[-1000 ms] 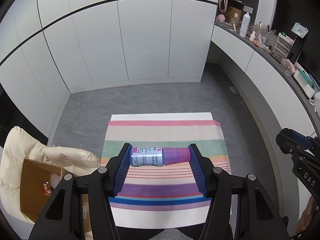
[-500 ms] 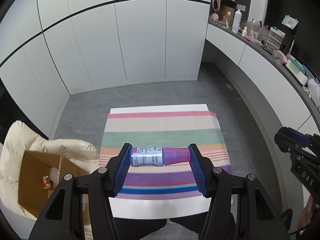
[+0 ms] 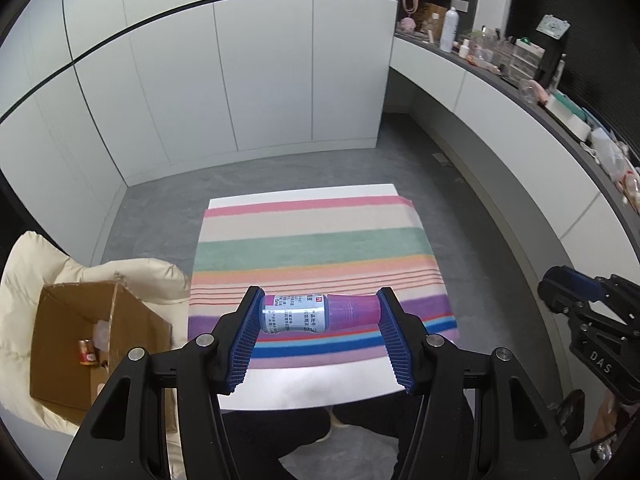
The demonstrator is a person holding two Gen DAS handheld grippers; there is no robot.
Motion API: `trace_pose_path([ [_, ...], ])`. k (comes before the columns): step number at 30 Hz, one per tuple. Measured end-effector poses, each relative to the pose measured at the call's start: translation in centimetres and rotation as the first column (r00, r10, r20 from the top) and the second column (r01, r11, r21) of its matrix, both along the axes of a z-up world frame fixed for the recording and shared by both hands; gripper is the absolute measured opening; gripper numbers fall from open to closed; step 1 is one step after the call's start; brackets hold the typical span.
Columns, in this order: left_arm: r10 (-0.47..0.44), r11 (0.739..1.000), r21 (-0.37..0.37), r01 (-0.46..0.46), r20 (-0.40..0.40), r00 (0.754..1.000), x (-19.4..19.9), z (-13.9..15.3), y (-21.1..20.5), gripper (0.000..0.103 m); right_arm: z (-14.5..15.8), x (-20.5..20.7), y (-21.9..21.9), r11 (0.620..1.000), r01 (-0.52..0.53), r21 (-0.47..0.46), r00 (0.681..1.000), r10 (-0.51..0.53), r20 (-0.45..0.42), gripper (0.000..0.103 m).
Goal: Organize objects
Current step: 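Carry the vial and black sponge over the cardboard box with both tools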
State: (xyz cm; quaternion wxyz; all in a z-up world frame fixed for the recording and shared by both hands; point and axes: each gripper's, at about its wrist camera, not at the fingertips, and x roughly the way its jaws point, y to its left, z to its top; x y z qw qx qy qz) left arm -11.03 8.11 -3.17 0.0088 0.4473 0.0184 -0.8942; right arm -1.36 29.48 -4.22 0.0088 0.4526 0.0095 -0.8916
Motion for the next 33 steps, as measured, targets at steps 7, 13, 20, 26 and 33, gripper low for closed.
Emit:
trace_pose_path([
  [7,-0.002,1.000,-0.013,0.001,-0.015,1.000,2.9,-0.3,0.1,0.057,-0.4,3.3,0.7,1.000,0.018,-0.014,1.000,-0.018,-0.002,0.035],
  [13,0.002,0.999,-0.036,-0.002,0.005,1.000,5.2,-1.6,-0.3,0.057,-1.5,6.1,0.7,1.000,0.009,-0.012,1.000,-0.008,0.017,0.035],
  [20,0.004,0.999,-0.039,-0.003,0.020,1.000,7.0,-1.8,-0.8,0.057,-2.9,8.1,0.3,0.999,-0.018,-0.040,0.998,0.021,0.061,0.035],
  [26,0.012,1.000,-0.012,-0.012,0.030,0.999,7.8,-2.4,-1.6,0.057,-3.8,9.3,0.6,0.999,-0.011,-0.052,0.996,0.016,0.092,0.035],
  [33,0.039,0.999,0.022,-0.041,0.075,0.996,8.2,-4.4,-2.8,0.057,-4.2,11.1,0.9,0.999,-0.010,-0.039,0.993,0.014,0.121,0.035],
])
